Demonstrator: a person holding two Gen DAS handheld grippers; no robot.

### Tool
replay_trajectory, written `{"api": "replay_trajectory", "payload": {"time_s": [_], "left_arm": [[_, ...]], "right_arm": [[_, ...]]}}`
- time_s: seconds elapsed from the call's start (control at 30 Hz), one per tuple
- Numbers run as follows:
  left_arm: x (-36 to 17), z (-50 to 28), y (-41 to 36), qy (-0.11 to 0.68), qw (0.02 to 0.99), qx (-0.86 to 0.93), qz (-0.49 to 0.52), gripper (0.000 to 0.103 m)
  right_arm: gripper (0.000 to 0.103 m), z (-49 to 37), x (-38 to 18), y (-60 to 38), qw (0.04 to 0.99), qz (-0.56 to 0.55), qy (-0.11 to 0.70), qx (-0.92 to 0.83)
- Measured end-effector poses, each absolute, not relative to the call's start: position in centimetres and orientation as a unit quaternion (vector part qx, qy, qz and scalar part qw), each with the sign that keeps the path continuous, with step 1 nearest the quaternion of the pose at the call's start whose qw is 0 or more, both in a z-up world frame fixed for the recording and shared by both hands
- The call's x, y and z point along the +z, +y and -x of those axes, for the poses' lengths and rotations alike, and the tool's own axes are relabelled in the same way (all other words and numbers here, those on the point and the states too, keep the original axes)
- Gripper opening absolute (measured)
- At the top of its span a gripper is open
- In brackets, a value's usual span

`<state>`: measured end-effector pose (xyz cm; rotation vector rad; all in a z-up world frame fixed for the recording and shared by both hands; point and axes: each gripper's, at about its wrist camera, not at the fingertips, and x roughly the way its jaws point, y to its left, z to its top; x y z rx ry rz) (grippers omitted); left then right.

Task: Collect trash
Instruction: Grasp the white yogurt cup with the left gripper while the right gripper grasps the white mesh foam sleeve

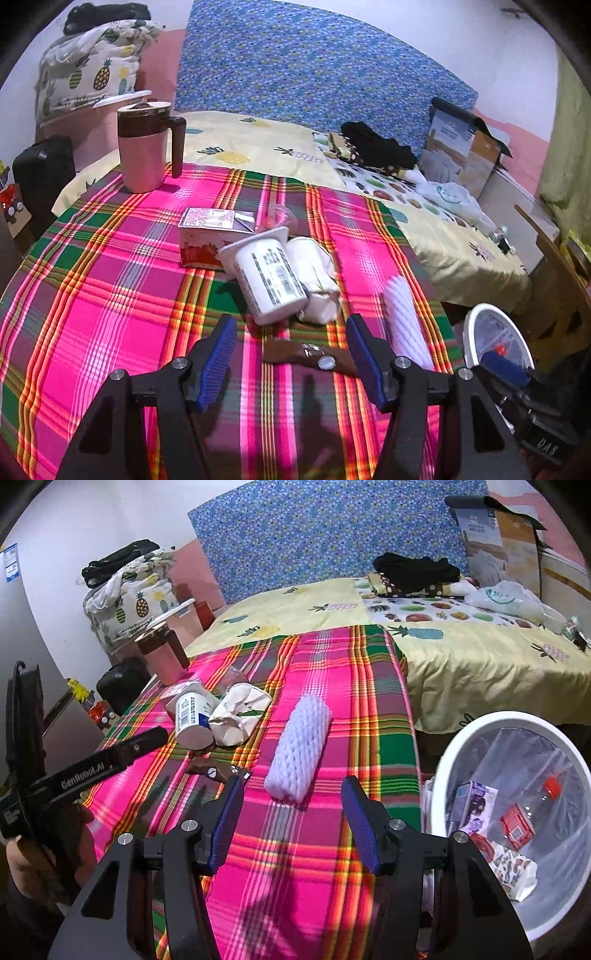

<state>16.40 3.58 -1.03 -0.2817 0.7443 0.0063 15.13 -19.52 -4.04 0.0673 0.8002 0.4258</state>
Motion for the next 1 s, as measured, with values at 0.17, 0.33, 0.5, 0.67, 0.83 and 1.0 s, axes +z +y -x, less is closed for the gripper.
{"api": "replay_trajectory", "payload": {"time_s": [0.17,0.33,0.5,0.67,0.83,1.0], "left_arm": [[-1.9,-18.5,4.6,0.372,0.916,0.015,0.153,0.061],[-2.7,-20.2,5.4,0.377,0.911,0.025,0.167,0.061],[-3.6,-21.6,5.5,0.385,0.906,0.027,0.174,0.061],[-4.1,-22.6,5.2,0.391,0.904,0.03,0.174,0.061],[-4.4,-22.9,5.3,0.392,0.903,0.041,0.17,0.055],[-4.2,-22.4,5.1,0.393,0.906,0.045,0.153,0.052]], "right_arm": [[0.056,-16.1,-4.7,-18.5,0.893,-0.029,0.399,0.207],[0.055,-17.2,-5.4,-17.7,0.888,-0.026,0.409,0.208],[0.044,-18.2,-6.3,-17.4,0.882,-0.026,0.423,0.204],[0.033,-18.5,-6.8,-17.3,0.879,-0.029,0.432,0.201],[0.026,-18.4,-6.6,-17.6,0.88,-0.03,0.427,0.204],[0.025,-18.2,-6.5,-17.7,0.881,-0.037,0.423,0.207]]}}
